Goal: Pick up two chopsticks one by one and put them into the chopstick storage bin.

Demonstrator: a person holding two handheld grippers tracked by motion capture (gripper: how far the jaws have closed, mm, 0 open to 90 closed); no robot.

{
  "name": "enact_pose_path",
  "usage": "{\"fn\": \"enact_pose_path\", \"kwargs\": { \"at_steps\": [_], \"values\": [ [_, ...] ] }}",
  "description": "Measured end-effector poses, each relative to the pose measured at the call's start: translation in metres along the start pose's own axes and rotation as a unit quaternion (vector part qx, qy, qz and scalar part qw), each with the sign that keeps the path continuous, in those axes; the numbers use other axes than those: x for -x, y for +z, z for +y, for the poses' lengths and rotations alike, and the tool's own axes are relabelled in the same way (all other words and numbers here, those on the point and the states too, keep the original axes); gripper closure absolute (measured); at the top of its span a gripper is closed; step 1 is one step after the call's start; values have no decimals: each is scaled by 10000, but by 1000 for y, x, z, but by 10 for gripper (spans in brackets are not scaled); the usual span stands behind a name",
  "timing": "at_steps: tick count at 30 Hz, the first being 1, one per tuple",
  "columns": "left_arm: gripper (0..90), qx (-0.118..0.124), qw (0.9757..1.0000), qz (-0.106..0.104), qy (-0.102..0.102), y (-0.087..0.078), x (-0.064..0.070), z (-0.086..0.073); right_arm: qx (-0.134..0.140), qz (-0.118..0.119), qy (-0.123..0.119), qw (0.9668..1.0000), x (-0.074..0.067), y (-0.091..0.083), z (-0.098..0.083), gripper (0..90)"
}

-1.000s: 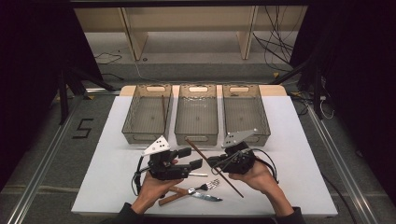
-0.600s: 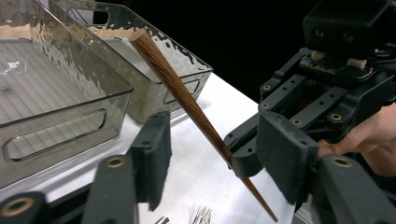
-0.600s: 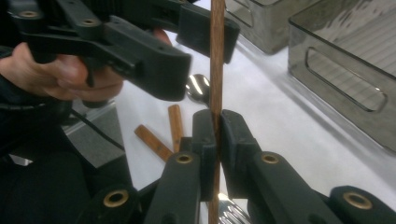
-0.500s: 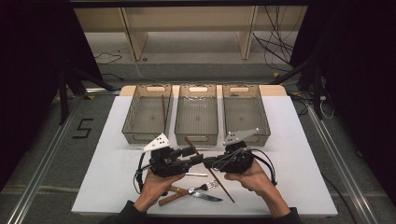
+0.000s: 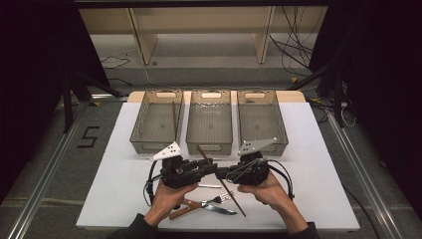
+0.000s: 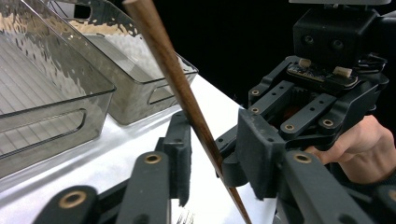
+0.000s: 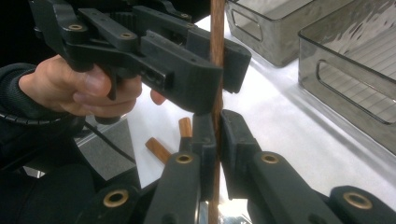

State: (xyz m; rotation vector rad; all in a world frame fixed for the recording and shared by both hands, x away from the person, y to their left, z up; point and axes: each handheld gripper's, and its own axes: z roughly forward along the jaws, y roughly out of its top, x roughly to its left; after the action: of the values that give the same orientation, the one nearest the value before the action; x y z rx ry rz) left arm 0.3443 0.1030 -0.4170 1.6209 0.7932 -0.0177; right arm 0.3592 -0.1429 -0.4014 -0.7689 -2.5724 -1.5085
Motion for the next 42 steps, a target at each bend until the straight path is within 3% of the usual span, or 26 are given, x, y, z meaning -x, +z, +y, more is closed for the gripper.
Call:
{"fn": "enact_pose_path", "kwargs": {
  "at_steps": [5, 9, 12, 14, 18, 24, 31, 35, 42],
  "values": [
    [763, 50, 9999, -51, -93, -1, -1, 1, 40, 61, -18, 10000, -1, 0, -1, 851],
    [813, 38, 9995, -223, -239, -1, -3, 1, 48, 70, -66, 9999, -3, 1, -1, 849],
    [831, 48, 9986, -345, -402, -2, -5, 1, 64, 99, -89, 9999, -3, 1, -2, 842],
    [835, 56, 9987, -351, -376, -3, -5, 1, 81, 99, -100, 9999, -3, 0, -2, 831],
    [838, 60, 9990, -296, -335, -6, -6, 4, 79, 114, -115, 9998, -5, -3, -3, 754],
    [839, 79, 9984, -305, -474, -13, -14, 13, 59, 57, -33, 10000, -5, -14, -9, 610],
    [839, 105, 9965, -392, -734, -26, -29, 27, 14, -214, 74, 9997, -3, -30, -26, 421],
    [839, 77, 9958, -370, -835, -35, -36, 41, 37, -349, 171, 9992, -1, -39, -37, 368],
    [839, 126, 9962, -139, -848, -56, -55, 76, 204, -596, 271, 9976, 2, -54, -52, 304]
  ]
}}
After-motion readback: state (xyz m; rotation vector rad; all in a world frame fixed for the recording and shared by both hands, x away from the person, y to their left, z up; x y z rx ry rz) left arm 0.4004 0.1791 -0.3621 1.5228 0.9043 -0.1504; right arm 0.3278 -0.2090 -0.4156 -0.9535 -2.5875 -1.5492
